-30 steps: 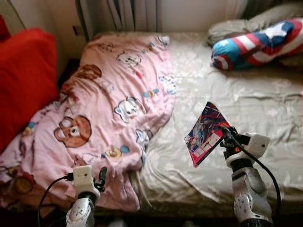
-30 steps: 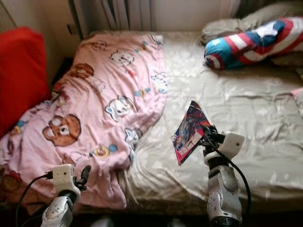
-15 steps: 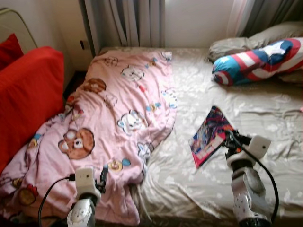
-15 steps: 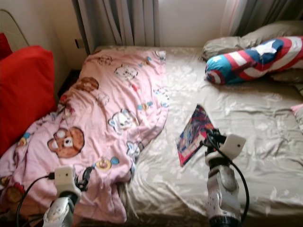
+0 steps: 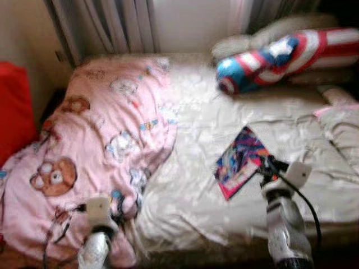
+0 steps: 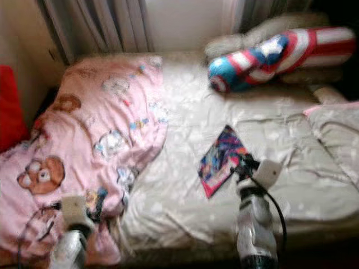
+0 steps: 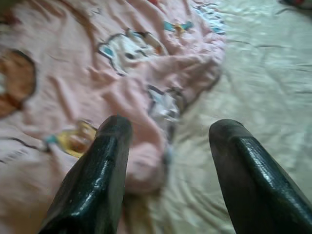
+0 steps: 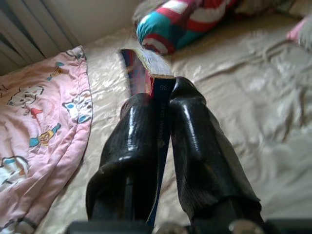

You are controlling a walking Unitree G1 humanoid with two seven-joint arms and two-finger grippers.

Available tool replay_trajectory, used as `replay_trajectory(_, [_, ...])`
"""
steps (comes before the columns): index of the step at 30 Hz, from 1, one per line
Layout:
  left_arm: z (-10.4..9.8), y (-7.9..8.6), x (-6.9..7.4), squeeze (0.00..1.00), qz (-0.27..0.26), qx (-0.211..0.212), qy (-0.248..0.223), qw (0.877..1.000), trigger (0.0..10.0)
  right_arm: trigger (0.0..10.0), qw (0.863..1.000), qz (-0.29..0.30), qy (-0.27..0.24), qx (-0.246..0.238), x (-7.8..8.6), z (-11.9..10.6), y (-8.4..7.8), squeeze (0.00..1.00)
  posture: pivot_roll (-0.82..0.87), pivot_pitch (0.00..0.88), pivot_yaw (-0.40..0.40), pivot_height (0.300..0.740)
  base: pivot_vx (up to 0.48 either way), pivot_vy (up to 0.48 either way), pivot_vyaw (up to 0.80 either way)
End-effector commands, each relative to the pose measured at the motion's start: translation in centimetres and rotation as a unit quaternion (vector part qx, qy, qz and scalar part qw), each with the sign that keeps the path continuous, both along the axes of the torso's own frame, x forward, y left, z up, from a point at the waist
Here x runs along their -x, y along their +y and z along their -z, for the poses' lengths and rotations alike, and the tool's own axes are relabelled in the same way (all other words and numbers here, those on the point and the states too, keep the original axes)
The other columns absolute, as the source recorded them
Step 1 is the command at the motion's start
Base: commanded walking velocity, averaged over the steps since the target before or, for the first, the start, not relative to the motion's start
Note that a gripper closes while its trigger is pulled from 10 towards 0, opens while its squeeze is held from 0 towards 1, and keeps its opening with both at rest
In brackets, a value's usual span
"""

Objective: Clean up the room

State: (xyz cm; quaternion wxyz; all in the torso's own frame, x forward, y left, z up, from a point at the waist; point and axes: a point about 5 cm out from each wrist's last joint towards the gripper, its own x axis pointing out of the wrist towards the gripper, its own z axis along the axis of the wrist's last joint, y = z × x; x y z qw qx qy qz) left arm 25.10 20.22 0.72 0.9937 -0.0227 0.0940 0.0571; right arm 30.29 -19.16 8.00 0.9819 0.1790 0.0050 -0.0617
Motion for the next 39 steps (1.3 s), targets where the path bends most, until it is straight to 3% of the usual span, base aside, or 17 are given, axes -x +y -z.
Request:
replay_trajectory(1, [-0.1,0.7,0.2,0.00,-0.008,-0.005,0.001,1.000,10.0,10.0,1.000,0.006,-0.021,0.004,-0.2,-0.8,-0.2,0.00,-0.03,0.142,-0.034,0.740,0.000,-0.349,0.00])
replay_trajectory(31, [-0.3,0.7,0.1,0.00,-0.003,-0.005,-0.001,1.000,10.0,10.0,0.997,-0.040,-0.030,0.057,-0.4,-1.1,0.5,0.00,-0.04,0.148,-0.024,0.740,0.000,-0.331,0.00])
replay_trajectory(39, [-0.2,0.6,0.3,0.00,-0.004,0.000,0.002,1.000,10.0,10.0,0.997,-0.045,-0.025,0.053,-0.3,-0.9,0.7,0.00,-0.03,0.150,-0.025,0.740,0.000,-0.107,0.41])
